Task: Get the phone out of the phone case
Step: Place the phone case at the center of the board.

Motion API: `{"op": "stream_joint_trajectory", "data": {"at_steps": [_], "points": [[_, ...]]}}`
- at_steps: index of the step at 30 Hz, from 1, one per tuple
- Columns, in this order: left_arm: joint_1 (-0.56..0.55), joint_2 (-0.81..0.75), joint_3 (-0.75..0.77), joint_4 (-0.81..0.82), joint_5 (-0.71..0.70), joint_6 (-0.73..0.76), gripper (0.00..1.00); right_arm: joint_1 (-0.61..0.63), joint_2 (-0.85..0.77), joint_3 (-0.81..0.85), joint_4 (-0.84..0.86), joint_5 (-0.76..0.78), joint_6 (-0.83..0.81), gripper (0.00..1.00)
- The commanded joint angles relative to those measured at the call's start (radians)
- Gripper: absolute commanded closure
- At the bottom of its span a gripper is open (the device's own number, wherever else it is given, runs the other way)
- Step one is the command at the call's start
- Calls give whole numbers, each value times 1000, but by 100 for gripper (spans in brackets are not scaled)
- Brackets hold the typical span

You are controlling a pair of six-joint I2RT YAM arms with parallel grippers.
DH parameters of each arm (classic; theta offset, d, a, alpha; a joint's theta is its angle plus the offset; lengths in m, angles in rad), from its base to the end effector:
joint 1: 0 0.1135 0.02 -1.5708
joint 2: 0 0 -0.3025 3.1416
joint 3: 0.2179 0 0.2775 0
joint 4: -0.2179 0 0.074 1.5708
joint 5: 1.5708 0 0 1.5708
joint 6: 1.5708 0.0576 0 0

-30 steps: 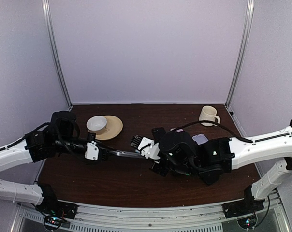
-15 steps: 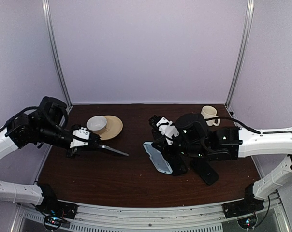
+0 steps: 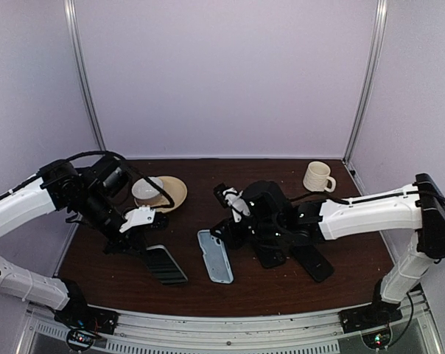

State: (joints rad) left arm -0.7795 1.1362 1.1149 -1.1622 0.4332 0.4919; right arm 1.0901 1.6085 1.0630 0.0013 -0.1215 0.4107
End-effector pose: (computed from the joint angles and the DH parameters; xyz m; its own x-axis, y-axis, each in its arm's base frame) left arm 0.1341 -0.1666 0.3252 -0.2259 0.8260 -0.5165 0.9728 0.1634 -0.1642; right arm 0.1817 0.3635 0.2586 -0.5900 -0.2743 -0.7593 -0.7553 0.5198 0.3991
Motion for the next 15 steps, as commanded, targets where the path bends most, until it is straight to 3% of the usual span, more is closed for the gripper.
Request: {"op": "stream_joint_trajectory", "data": {"at_steps": [1, 7, 13, 15], "points": [[41, 79, -1, 31, 110, -113, 100, -37, 106, 96, 78, -116, 105, 100], [69, 210, 12, 37, 128, -159, 100, -106, 228, 151, 123, -282, 142, 100], [131, 288, -1, 104, 118, -178, 100, -146, 276, 227, -29, -250, 33, 68], [148, 315, -9, 131, 114, -178, 100, -150, 282, 256, -91, -221, -18, 53]]}}
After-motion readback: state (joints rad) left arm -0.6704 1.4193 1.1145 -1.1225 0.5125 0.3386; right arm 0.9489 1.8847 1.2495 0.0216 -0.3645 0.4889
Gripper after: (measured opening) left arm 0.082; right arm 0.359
